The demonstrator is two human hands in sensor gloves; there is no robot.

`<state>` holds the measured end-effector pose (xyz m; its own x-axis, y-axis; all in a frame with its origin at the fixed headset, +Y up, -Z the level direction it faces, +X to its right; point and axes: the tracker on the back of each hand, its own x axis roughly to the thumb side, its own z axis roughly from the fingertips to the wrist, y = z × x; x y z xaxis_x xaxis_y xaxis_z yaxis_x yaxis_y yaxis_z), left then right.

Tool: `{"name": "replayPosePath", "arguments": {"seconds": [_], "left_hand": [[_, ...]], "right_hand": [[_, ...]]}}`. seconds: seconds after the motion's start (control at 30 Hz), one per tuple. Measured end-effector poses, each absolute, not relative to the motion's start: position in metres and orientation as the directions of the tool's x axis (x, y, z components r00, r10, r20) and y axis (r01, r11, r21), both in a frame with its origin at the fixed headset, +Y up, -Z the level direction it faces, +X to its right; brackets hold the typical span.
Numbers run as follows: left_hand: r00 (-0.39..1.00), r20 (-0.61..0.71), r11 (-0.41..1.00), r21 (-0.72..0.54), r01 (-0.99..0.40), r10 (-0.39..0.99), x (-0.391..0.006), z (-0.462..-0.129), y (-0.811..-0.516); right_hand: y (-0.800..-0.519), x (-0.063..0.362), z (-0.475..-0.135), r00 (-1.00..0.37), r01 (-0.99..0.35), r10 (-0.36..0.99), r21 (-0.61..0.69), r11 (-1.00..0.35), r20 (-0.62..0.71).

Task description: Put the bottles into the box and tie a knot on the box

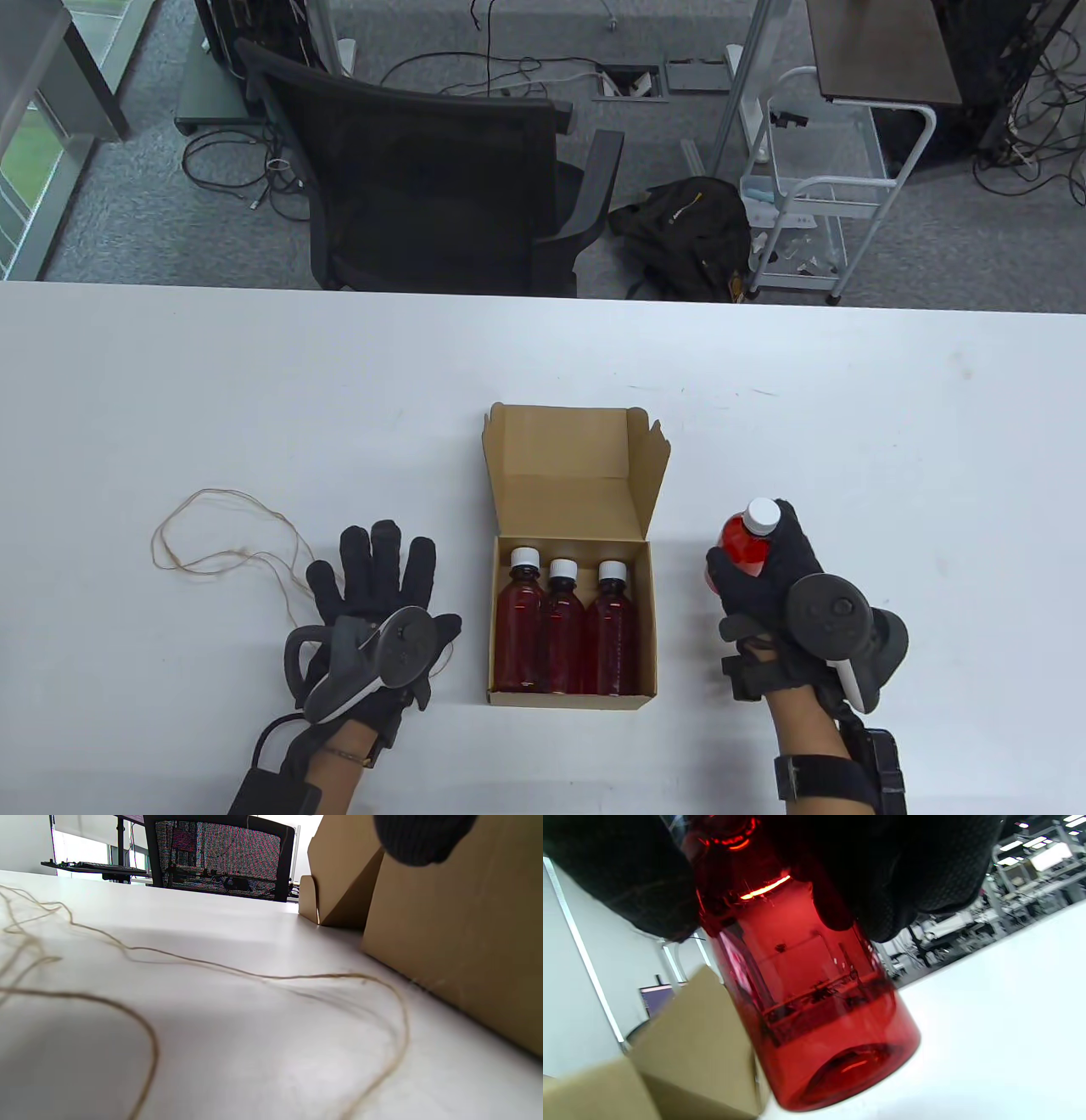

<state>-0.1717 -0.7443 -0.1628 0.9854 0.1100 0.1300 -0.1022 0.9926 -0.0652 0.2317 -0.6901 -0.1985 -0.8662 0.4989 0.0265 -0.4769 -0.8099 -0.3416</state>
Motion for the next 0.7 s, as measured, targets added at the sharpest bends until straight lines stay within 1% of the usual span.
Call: {"name": "replayPosePath", "arguments": {"seconds": [0.1,0.17,0.2,0.27,0.3,0.33,0.37,0.43,0.5,0.6,0.67,0.7], "left_hand": [[0.985,0.136,0.993,-0.058,-0.100,0.107,-0.170,-0.162,-0.743],[0.985,0.138,0.994,-0.052,-0.101,0.107,-0.170,-0.161,-0.742],[0.984,0.139,0.994,-0.050,-0.101,0.107,-0.170,-0.160,-0.742],[0.985,0.140,0.994,-0.047,-0.095,0.101,-0.169,-0.159,-0.742],[0.985,0.141,0.994,-0.046,-0.094,0.100,-0.168,-0.159,-0.742],[0.985,0.142,0.994,-0.045,-0.095,0.101,-0.168,-0.158,-0.742],[0.984,0.143,0.994,-0.043,-0.098,0.103,-0.168,-0.158,-0.741],[0.984,0.144,0.994,-0.041,-0.100,0.105,-0.168,-0.157,-0.741],[0.984,0.144,0.994,-0.040,-0.103,0.107,-0.169,-0.157,-0.741],[0.983,0.142,0.993,-0.039,-0.109,0.114,-0.170,-0.157,-0.742],[0.983,0.141,0.993,-0.041,-0.114,0.119,-0.170,-0.157,-0.742],[0.983,0.139,0.992,-0.042,-0.117,0.122,-0.171,-0.158,-0.742]], "right_hand": [[-0.660,0.208,-0.192,-0.878,-0.475,0.462,-0.339,-0.812,0.124],[-0.646,0.190,-0.189,-0.881,-0.473,0.441,-0.290,-0.832,0.171],[-0.641,0.181,-0.187,-0.877,-0.478,0.442,-0.261,-0.839,0.186],[-0.635,0.159,-0.184,-0.873,-0.475,0.447,-0.136,-0.869,0.196],[-0.635,0.151,-0.184,-0.866,-0.484,0.459,-0.102,-0.869,0.198],[-0.635,0.140,-0.184,-0.865,-0.478,0.468,-0.014,-0.878,0.180],[-0.637,0.134,-0.183,-0.871,-0.465,0.464,0.036,-0.885,0.162],[-0.643,0.119,-0.185,-0.881,-0.438,0.445,0.081,-0.895,0.162],[-0.652,0.107,-0.189,-0.918,-0.354,0.374,0.152,-0.923,0.133],[-0.666,0.093,-0.195,-0.943,-0.292,0.319,0.227,-0.929,0.093],[-0.670,0.088,-0.197,-0.956,-0.256,0.282,0.241,-0.936,0.082],[-0.673,0.085,-0.199,-0.968,-0.219,0.242,0.260,-0.941,0.062]]}}
